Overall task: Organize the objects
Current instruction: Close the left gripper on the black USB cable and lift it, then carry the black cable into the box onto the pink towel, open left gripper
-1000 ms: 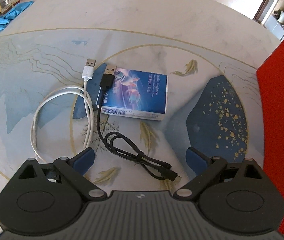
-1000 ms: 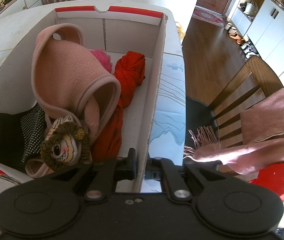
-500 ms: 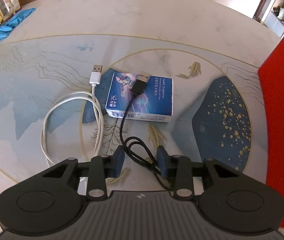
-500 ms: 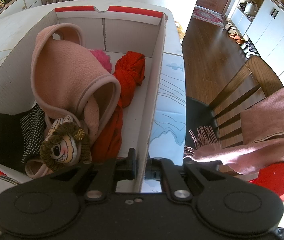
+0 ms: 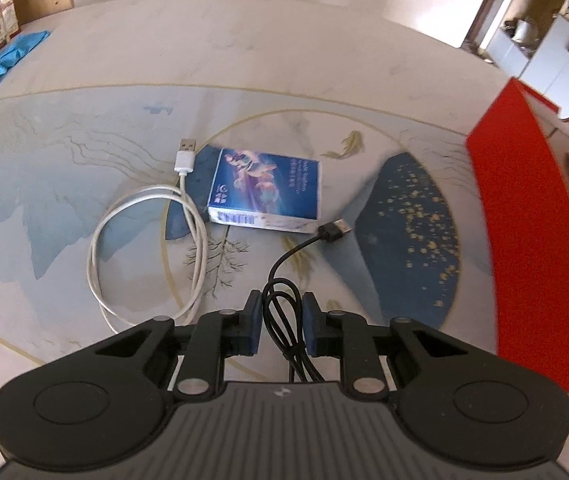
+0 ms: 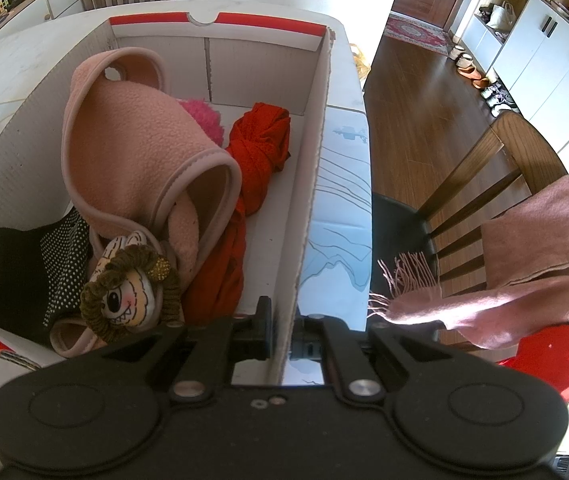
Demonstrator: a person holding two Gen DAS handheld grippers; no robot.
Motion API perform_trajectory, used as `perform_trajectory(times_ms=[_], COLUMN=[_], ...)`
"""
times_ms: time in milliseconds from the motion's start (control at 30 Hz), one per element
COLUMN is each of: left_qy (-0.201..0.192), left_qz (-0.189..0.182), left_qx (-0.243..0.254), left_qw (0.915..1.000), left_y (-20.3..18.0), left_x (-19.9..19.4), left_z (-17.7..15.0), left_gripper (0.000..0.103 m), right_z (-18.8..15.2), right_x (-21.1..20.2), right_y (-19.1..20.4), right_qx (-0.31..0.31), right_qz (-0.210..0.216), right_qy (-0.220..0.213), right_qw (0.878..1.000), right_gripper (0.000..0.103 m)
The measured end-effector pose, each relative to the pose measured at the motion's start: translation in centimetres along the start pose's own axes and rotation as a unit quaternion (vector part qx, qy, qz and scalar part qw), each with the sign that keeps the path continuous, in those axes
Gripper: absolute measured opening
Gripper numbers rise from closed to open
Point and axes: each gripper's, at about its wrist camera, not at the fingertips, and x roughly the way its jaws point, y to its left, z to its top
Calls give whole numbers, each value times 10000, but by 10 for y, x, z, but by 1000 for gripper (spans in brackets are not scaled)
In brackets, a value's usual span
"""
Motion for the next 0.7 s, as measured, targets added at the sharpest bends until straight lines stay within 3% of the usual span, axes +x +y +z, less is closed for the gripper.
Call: perform_trajectory(times_ms=[367,700], left_qy=[-404,-747], left_qz=[-932,-1679], left_qx=[356,1041], left_qw=[9942,9774], left_y=[-33,-90], left_x=[-53,-91], left_z=[11,25], left_gripper=[19,19], right_z=[1,1], right_x=[1,2], right_y=[2,2], right_qx=[-18,-23], right_qz=[-36,-24], right_qy=[-1,-11], right_qw=[10000,10000], right_gripper=[5,5])
